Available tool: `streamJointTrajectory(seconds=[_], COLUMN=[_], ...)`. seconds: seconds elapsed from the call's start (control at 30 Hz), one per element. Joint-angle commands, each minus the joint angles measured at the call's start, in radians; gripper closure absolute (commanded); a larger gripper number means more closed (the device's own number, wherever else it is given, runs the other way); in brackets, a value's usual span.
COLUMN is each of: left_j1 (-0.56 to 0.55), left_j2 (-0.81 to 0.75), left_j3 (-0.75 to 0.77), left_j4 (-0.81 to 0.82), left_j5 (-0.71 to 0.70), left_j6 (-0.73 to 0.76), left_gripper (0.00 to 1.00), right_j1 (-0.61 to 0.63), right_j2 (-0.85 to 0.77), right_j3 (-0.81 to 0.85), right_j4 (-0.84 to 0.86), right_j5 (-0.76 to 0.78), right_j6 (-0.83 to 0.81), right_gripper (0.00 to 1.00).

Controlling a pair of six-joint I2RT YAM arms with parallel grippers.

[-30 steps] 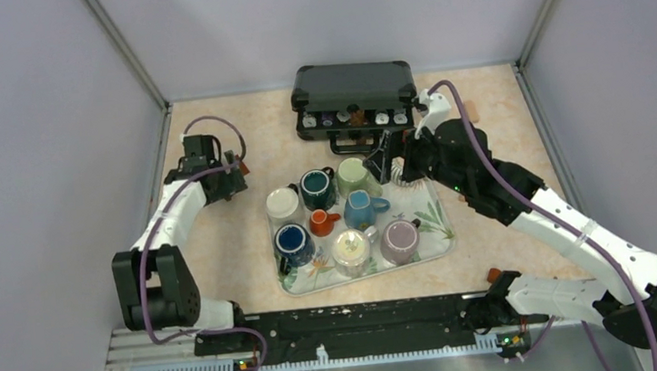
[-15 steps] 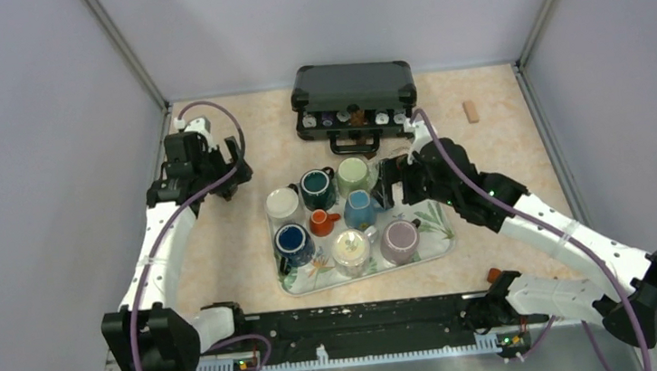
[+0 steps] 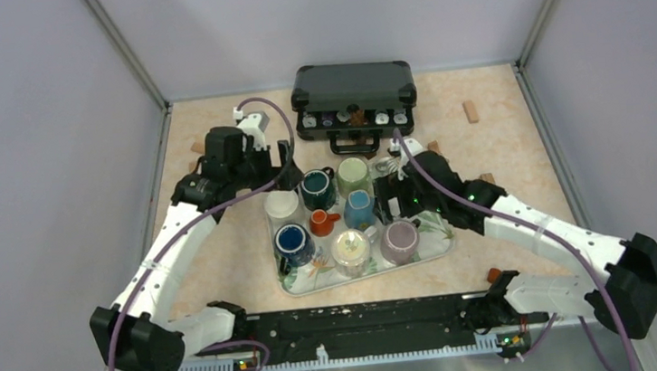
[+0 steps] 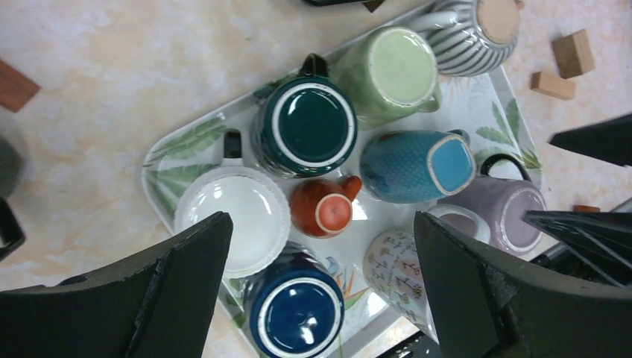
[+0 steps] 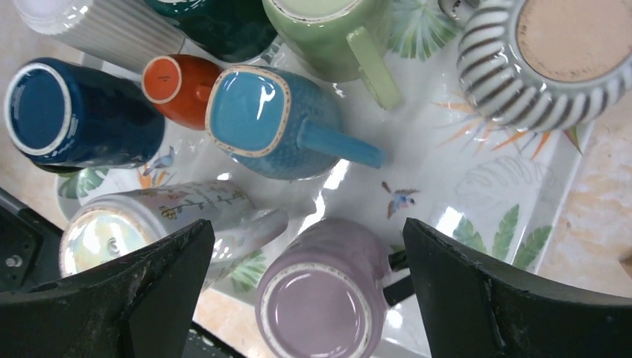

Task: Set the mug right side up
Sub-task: Turn over the cup on the tray.

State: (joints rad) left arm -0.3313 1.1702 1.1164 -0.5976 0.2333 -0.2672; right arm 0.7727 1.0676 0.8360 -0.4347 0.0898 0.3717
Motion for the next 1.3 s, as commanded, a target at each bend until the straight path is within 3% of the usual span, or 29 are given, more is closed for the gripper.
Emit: streamJointTrajectory(seconds=[0.0,0.63,1.27], left_j1=[-0.044,-0.051,-0.050], left_j2=[0.012,-0.023,-0.025], left_j3=[0.035,0.032,0.010], left_j4=[0.050,0.062,0.075], left_j5=[0.028,0.011,0.009], left_j6=[-0.027,-0.022,-0.036], left_gripper=[0.01,0.01,0.01], right_j1=[0.013,0.013,0.014], right_j2=[0.103,0.367,0.386], right_j3=[0.057,0.192,0.147], right_j4=[0.107,0.178,0.165], right_j5=[-0.055,-0.191,-0.094], right_j6=[-0.120,-0.252,-0.157], right_gripper=[0.01,0.02,0.33])
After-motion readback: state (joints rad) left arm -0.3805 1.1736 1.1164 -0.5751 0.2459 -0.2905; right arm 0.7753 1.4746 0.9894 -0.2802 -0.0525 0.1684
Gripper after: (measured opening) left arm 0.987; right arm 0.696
